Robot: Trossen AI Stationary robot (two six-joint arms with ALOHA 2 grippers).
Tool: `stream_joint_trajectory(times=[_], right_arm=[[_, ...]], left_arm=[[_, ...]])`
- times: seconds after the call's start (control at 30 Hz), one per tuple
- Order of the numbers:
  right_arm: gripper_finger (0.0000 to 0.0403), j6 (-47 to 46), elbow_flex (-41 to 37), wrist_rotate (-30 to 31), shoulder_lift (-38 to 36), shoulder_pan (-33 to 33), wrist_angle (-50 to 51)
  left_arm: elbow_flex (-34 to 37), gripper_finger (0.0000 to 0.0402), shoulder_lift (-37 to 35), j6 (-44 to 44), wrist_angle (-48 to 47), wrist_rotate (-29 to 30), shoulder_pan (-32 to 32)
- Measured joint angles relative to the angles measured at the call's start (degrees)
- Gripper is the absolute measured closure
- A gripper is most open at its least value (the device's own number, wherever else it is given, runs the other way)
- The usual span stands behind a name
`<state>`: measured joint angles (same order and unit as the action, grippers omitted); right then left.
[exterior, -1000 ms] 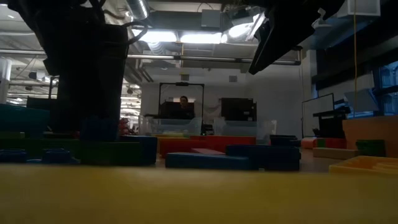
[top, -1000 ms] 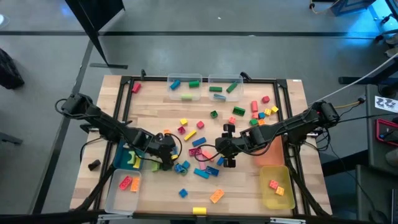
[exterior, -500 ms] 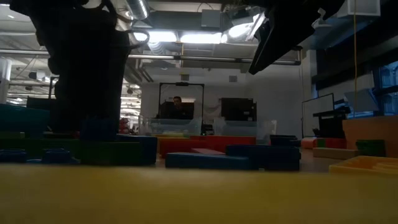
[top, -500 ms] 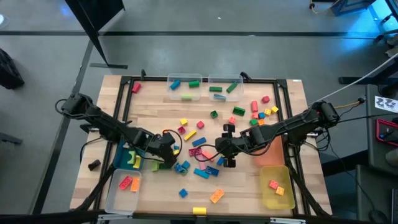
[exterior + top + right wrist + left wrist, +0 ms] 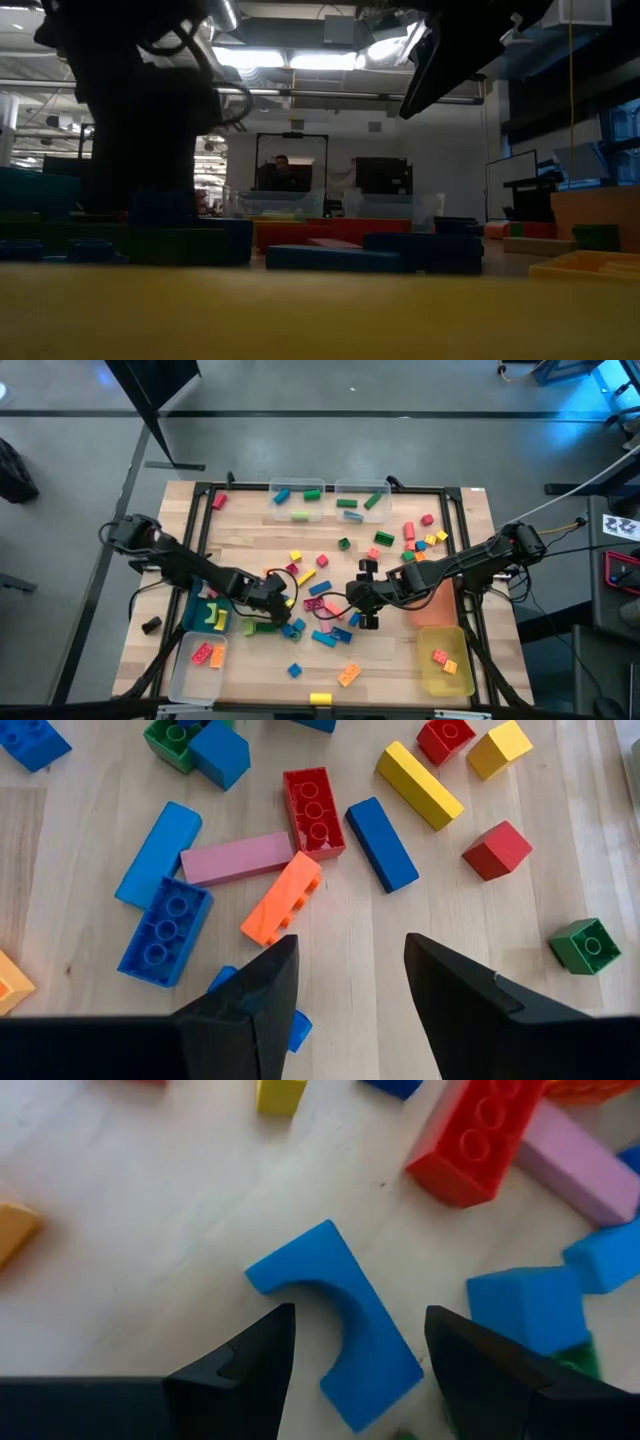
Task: Sort blocks by size
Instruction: Put the blue block into the blue bin
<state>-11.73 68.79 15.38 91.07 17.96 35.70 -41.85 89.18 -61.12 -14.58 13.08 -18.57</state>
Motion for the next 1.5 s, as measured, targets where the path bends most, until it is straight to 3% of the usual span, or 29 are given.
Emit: stream_joint_trajectory(times=[0.23, 0.37, 0.53, 0.6, 0.8, 1.0, 1.27, 1.5], right_arm=[[0.0217, 0.0, 0.0, 0.0, 0.0, 0.0, 0.0], [0.0217, -1.9, 0.0, 0.0, 0.0, 0.0, -0.5], [0.0217, -13.3, 0.0, -0.1, 1.0, 0.0, -3.5], [0.0217, -16.9, 0.0, -0.1, 2.3, 0.0, -4.9], [0.0217, -20.9, 0.0, -0.1, 7.7, 0.0, -7.9], [0.0217, -21.1, 0.0, -0.5, 11.3, 0.0, -12.2], [0.0217, -24.0, 0.0, -0.5, 14.4, 0.0, -13.0], [0.0217, -24.0, 0.0, -1.1, 16.9, 0.0, -13.3]], left_arm=[[-0.2, 0.0214, 2.9, 2.3, 0.1, -0.6, 0.8], [-0.1, 0.0275, 2.5, 4.5, -0.4, -1.2, 1.7], [-0.1, 0.0360, 0.4, 7.7, 0.0, -3.5, 3.3], [0.0, 0.0376, -1.0, 9.1, -0.1, -4.5, 3.8], [0.0, 0.0375, -9.4, 11.9, -3.5, -5.3, 5.3], [0.0, 0.0374, -21.0, 10.1, -15.2, -5.3, 4.3], [0.0, 0.0364, -32.8, -3.6, -32.5, -9.0, -1.3], [0.0, 0.0372, -35.7, -14.4, -40.9, -16.3, -7.0]])
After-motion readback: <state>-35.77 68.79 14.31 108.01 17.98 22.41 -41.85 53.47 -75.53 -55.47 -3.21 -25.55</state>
